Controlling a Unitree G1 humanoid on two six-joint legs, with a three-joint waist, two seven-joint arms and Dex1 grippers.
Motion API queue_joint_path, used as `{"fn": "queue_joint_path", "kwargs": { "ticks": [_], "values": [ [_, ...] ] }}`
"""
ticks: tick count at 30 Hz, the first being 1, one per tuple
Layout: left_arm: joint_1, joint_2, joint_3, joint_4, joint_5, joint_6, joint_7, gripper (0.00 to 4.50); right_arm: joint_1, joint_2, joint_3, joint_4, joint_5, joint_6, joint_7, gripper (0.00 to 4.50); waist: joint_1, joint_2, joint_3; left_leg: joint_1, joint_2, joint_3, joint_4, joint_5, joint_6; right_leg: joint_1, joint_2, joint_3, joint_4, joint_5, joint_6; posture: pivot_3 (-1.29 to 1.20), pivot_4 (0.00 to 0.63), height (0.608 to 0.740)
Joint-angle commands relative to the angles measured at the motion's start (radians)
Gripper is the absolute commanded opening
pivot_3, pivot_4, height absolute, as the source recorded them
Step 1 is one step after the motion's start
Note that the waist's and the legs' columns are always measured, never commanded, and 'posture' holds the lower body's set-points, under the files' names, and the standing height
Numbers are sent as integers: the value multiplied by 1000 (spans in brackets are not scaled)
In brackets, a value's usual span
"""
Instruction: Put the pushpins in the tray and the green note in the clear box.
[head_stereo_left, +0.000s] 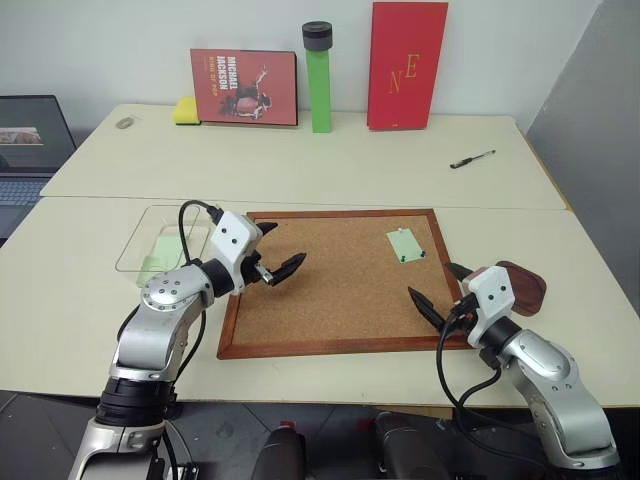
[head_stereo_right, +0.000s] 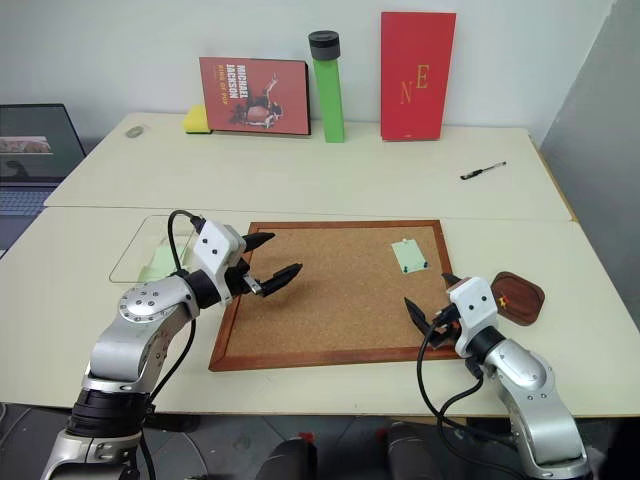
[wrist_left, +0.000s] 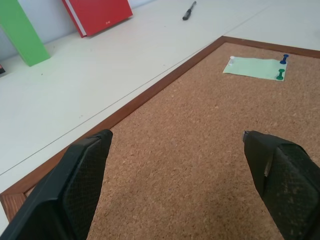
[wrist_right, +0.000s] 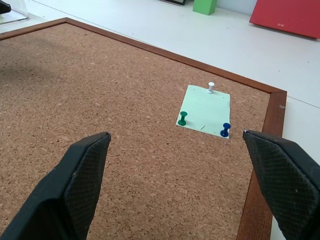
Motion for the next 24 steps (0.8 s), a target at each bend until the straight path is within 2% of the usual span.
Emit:
{"fn": "queue_joint_path", "kwargs": {
  "ticks": [1,7,14,24],
  "values": [
    [1,-2,19,-45,-6,-41,6,4450,-7,-10,-5,-37,0,-18,1,4500,0,0,0,0,0,0,0,0,0,0,0,0,0,0,0,0,150,740],
    [-17,22,-1,-37,5,-32,-22,4450,0,-12,4,-40,-7,-24,0,4500,0,0,0,0,0,0,0,0,0,0,0,0,0,0,0,0,150,740],
    [-68,-1,-7,-19,-41,5,-57,4450,11,-8,17,-49,-17,-28,-7,4500,0,0,0,0,0,0,0,0,0,0,0,0,0,0,0,0,150,740],
    [-106,0,-53,2,-34,8,-104,4450,36,1,31,-76,-29,-25,-20,4500,0,0,0,0,0,0,0,0,0,0,0,0,0,0,0,0,150,740]
  ]
}}
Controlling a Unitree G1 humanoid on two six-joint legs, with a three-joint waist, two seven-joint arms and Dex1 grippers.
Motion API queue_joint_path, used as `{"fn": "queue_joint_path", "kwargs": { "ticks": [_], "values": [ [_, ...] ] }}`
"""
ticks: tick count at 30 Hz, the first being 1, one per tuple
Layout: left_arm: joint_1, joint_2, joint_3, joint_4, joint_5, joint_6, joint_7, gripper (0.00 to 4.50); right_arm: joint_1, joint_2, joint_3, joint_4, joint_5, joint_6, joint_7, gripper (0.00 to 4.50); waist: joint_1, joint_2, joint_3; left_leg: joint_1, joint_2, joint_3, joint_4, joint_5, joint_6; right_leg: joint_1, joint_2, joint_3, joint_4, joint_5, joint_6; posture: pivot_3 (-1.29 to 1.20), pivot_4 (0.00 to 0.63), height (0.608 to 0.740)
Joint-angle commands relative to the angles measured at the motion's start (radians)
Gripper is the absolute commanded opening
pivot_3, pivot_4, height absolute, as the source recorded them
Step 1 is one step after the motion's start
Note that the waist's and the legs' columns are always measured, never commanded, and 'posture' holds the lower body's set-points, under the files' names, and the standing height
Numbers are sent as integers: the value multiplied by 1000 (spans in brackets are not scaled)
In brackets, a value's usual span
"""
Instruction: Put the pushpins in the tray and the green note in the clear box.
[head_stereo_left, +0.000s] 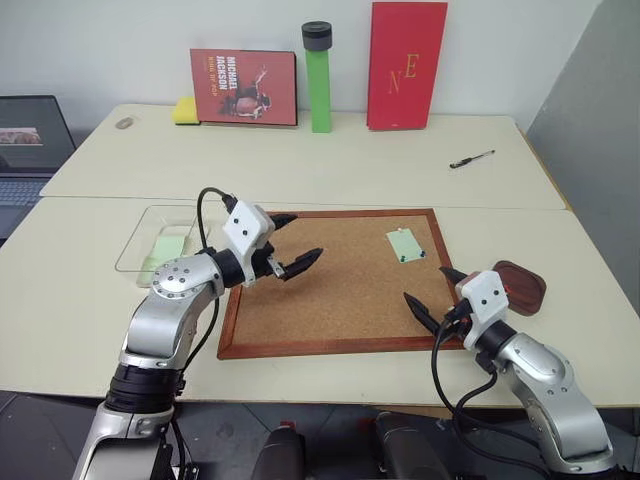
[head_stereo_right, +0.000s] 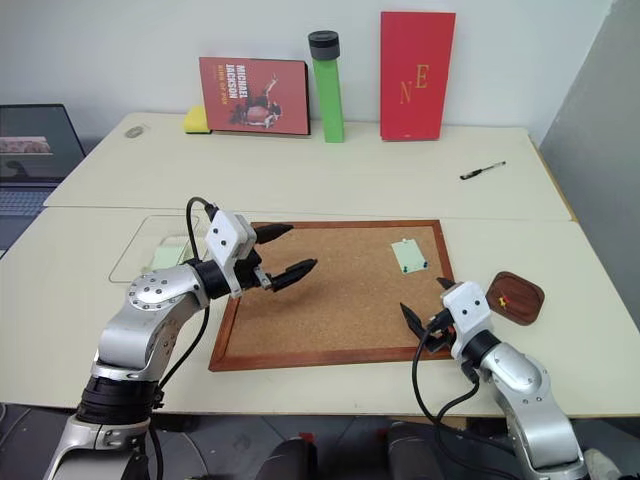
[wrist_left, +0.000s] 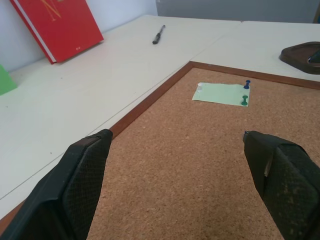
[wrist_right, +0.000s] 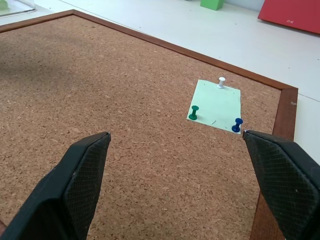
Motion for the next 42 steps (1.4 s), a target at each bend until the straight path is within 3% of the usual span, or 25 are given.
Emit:
{"fn": "queue_joint_path", "kwargs": {
  "ticks": [1,22,34,42],
  "values": [
    [-25,2,-7,-13,-8,-11,-18,4450,13,1,-4,-61,-2,-21,-12,4500,0,0,0,0,0,0,0,0,0,0,0,0,0,0,0,0,150,740],
    [-2,-31,-38,-26,-2,-19,-13,4450,8,11,-3,-73,-1,-24,-18,4500,0,0,0,0,0,0,0,0,0,0,0,0,0,0,0,0,150,740],
    [-47,-65,-99,71,45,-79,-32,2221,-22,32,6,-78,8,-9,-27,4500,0,0,0,0,0,0,0,0,0,0,0,0,0,0,0,0,150,740],
    [-91,-137,-149,212,92,-141,-24,810,-76,55,10,-63,28,25,-28,4500,0,0,0,0,0,0,0,0,0,0,0,0,0,0,0,0,150,740]
  ]
}}
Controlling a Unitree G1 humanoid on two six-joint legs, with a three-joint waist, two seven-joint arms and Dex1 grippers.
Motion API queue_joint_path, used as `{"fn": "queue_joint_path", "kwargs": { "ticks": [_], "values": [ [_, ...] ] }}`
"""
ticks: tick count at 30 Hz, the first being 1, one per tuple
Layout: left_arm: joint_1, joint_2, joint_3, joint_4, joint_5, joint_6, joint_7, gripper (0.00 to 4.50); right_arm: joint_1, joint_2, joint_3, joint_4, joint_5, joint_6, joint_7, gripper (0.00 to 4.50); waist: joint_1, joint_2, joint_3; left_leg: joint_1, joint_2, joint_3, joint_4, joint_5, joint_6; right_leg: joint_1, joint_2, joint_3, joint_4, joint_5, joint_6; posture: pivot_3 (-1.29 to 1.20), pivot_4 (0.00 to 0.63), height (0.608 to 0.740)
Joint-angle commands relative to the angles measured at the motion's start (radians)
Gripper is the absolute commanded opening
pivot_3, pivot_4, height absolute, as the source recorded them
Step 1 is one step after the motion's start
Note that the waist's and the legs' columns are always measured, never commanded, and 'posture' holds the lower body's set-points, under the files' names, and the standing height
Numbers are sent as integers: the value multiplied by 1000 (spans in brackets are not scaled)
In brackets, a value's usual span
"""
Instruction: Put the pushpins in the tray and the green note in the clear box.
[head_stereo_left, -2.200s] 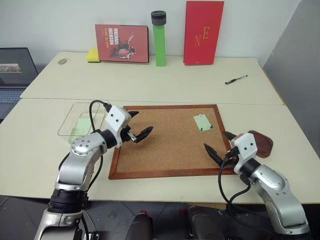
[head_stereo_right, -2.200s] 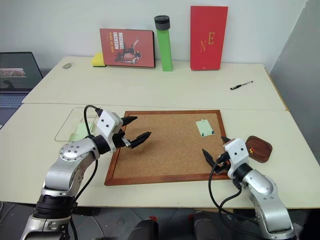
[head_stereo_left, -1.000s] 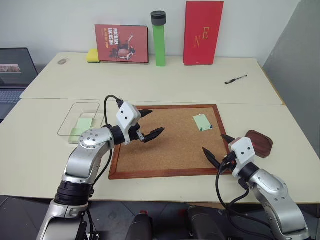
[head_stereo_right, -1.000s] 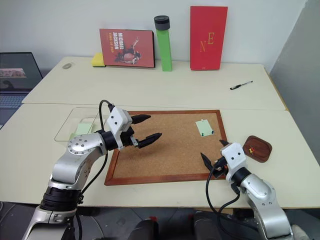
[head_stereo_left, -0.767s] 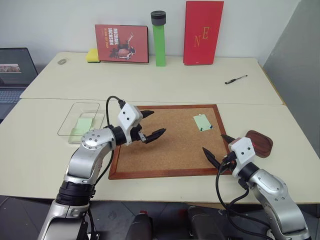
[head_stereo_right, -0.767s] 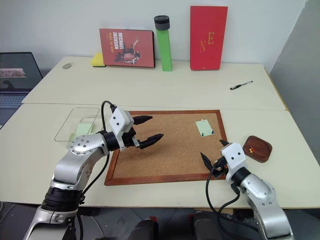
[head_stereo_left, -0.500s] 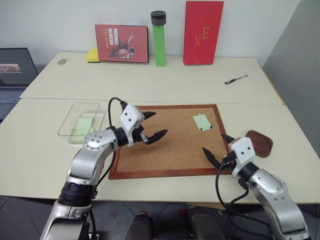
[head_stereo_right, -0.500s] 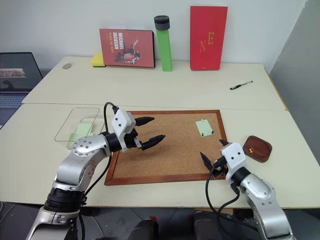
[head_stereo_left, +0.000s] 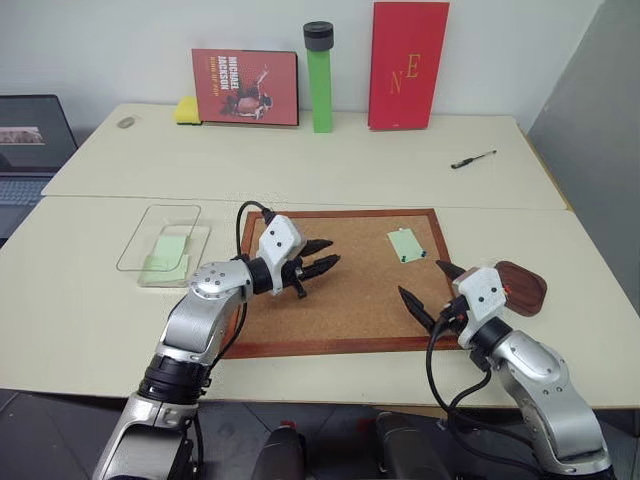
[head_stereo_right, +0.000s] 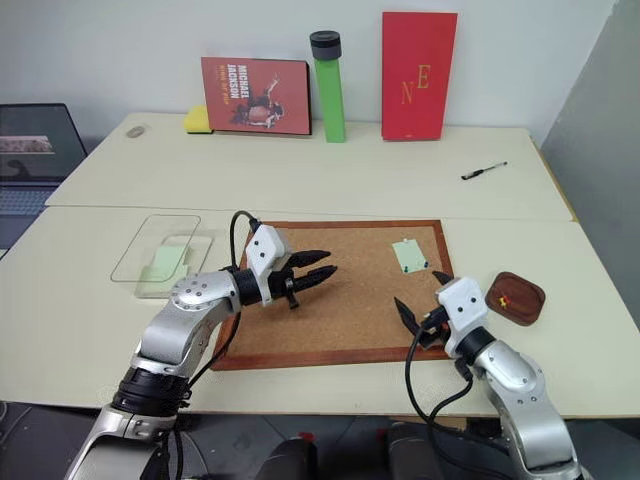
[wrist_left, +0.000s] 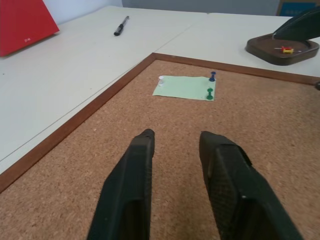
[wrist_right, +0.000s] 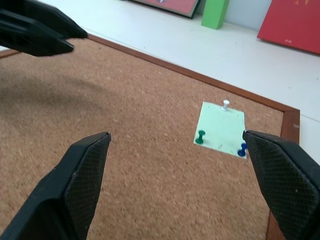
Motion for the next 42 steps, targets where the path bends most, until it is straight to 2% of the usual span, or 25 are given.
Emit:
{"fn": "queue_joint_path", "kwargs": {
  "ticks": [1,5,10,15,23,33,34,38,42],
  "values": [
    [-25,-35,-30,54,29,-55,-3,637,-45,14,-8,-28,40,33,-6,4500,0,0,0,0,0,0,0,0,0,0,0,0,0,0,0,0,150,740],
    [-45,-71,-52,124,53,-78,-4,23,-130,18,-19,26,66,94,-3,4500,-1,0,0,0,0,0,0,0,0,0,0,0,0,0,0,0,150,740],
    [-54,-84,-77,212,98,-104,-3,23,-285,20,-49,143,81,196,-30,4500,-1,0,0,1,0,0,0,0,0,1,0,0,0,0,0,0,150,740],
    [-48,-96,-84,238,110,-114,-7,23,-450,3,-23,360,56,192,-5,4500,-1,0,0,0,0,0,0,0,0,1,0,0,0,0,0,0,150,740],
    [-27,-95,-90,209,115,-97,-13,23,-649,25,-10,723,-6,70,-18,4500,-2,0,0,0,-1,0,0,0,0,1,0,0,0,1,0,0,150,740],
    [-13,-96,-83,170,105,-74,-7,23,-751,62,1,996,-55,-90,-7,4500,-2,0,0,0,-1,0,-1,0,0,0,0,0,0,1,0,0,150,740],
    [-11,-96,-83,167,106,-73,-6,0,-756,63,0,1012,-60,-101,-7,4134,-3,0,0,0,-1,0,-1,0,0,0,0,0,0,1,0,0,150,740],
    [-5,-94,-84,158,108,-68,-4,0,-769,66,-2,1057,-69,-132,-2,3386,-4,0,0,0,-1,0,-1,0,0,0,0,0,0,1,0,0,150,740],
    [-2,-96,-85,152,110,-61,1,0,-779,73,0,1078,-74,-144,1,2398,-5,0,0,0,-1,0,0,0,0,1,0,0,1,1,0,0,150,740]
  ]
}}
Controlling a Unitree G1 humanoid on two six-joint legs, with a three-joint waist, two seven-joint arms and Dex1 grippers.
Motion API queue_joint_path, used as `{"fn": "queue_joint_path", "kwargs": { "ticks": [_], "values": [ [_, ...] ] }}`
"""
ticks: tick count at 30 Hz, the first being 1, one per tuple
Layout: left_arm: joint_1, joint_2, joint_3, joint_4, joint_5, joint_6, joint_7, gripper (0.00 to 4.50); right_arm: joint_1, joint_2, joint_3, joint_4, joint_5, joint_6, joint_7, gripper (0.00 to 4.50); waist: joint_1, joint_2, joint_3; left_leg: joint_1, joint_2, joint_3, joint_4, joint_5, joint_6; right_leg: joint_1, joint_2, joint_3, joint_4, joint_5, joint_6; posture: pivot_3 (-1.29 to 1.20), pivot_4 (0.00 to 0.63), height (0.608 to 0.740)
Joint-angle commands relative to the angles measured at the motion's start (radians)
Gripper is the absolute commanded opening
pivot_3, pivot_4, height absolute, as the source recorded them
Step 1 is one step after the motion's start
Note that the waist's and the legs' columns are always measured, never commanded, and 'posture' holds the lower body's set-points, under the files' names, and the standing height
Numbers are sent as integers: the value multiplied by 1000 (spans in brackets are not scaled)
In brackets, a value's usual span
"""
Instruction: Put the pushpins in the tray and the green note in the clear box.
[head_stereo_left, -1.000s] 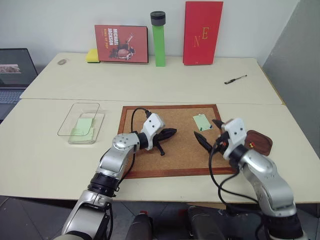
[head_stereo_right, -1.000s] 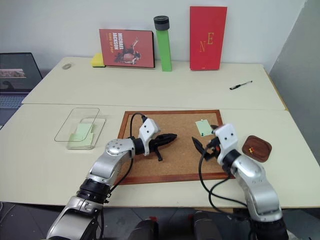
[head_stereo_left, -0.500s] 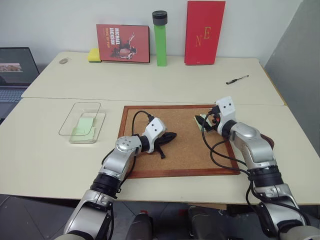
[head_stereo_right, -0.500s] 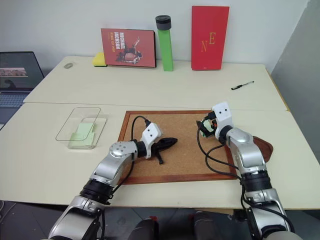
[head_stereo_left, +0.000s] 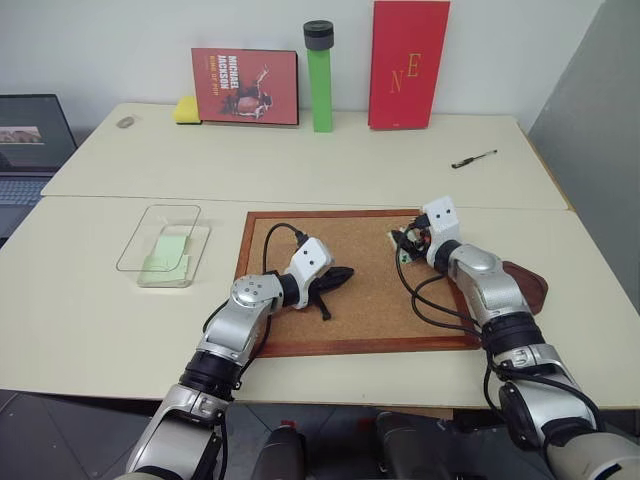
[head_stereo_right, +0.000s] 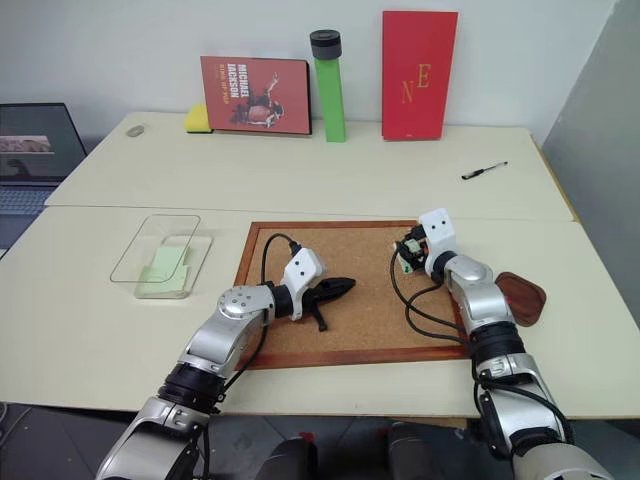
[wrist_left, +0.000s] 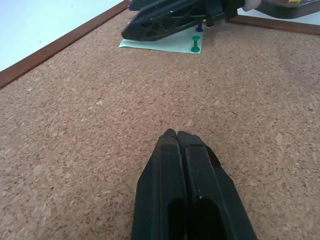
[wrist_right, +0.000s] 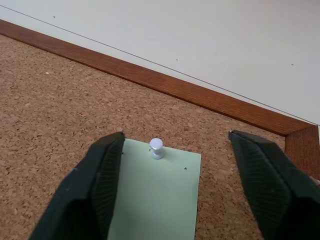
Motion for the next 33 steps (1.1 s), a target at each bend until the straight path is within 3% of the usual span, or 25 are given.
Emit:
{"fn": "queue_joint_path", "kwargs": {
  "ticks": [1,12,33],
  "values": [
    [10,-5,-2,-31,2,5,1,0,-35,10,-1,9,-9,-26,5,2197,0,0,0,0,0,0,0,0,0,0,0,0,0,0,0,0,150,740],
    [25,4,-6,-40,10,8,3,0,-64,12,5,48,-33,11,8,13,-6,0,0,1,0,0,0,0,0,0,0,0,1,0,0,0,150,740],
    [30,12,-20,-22,45,8,-3,0,25,49,-25,-235,19,80,-11,13,-19,0,0,0,0,0,0,0,0,0,0,0,0,0,0,0,150,740]
  ]
}}
